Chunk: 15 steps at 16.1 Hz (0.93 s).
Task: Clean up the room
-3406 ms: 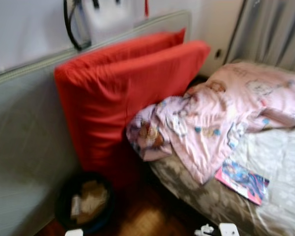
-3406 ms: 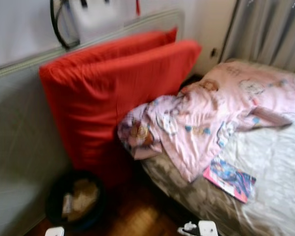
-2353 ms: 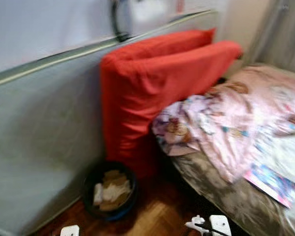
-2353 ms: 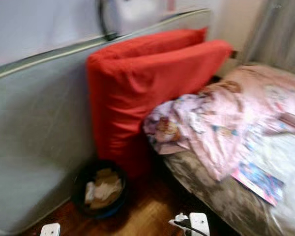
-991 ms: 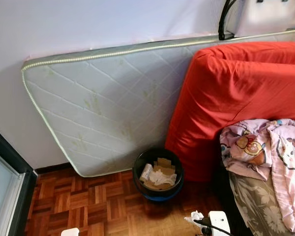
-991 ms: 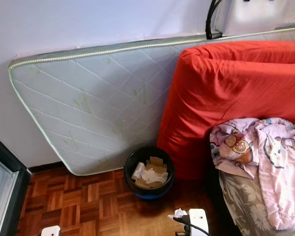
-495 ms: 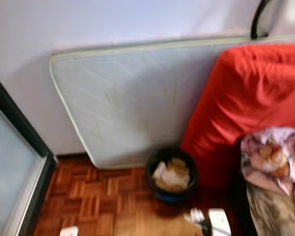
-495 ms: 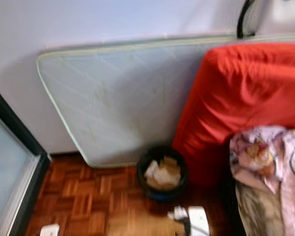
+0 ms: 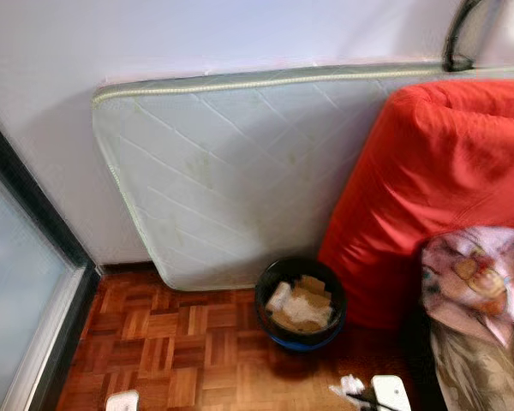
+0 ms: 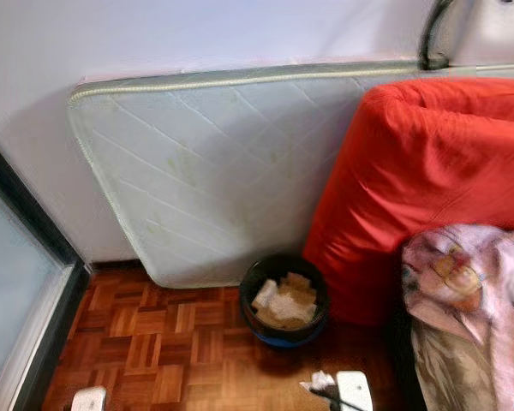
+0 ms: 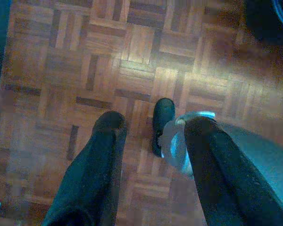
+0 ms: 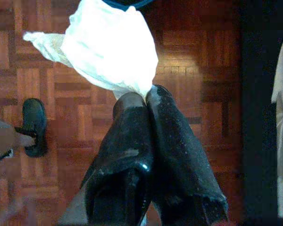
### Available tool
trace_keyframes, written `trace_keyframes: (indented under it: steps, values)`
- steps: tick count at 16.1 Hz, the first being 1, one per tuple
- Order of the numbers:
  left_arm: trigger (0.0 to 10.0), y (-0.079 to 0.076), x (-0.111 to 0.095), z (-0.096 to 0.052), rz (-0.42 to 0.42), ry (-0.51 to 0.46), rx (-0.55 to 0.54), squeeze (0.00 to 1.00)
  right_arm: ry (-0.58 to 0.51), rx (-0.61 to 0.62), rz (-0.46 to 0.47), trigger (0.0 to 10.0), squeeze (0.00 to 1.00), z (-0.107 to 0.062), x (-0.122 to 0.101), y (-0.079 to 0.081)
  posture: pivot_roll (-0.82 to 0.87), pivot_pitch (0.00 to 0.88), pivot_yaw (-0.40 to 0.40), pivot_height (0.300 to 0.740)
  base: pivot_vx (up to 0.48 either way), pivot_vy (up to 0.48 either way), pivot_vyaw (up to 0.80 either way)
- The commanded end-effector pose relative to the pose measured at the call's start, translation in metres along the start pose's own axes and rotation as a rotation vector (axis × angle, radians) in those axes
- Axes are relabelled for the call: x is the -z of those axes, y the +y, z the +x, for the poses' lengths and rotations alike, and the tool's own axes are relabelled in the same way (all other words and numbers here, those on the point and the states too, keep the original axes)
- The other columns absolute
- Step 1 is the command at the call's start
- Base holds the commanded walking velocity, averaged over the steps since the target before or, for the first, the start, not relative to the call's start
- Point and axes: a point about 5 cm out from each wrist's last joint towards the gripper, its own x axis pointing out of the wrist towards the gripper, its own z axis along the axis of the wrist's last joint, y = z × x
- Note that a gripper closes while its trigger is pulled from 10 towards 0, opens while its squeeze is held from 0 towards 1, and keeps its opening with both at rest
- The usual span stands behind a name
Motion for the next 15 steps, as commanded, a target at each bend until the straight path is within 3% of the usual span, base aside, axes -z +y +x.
trace_keyframes:
  steps: [1,7,15]
  values:
    - [10.0,0.004,0.009,-0.003,-0.003,0.03,-0.012,0.0,-0.002,-0.01,0.002,10.0,0.0,0.001,-0.001,0.005,0.01,0.0,0.015,0.735,0.0,0.0,0.43]
    - [10.0,0.004,0.009,-0.003,-0.004,0.03,-0.011,0.0,-0.005,-0.011,0.03,10.0,0.0,-0.001,0.002,0.002,0.01,0.0,0.012,0.735,0.04,0.0,0.0]
    - [10.0,0.003,0.01,-0.003,-0.005,0.031,-0.01,0.0,0.01,-0.006,0.023,10.0,0.0,-0.003,0.006,-0.006,0.01,0.0,0.009,0.735,0.261,0.0,0.0]
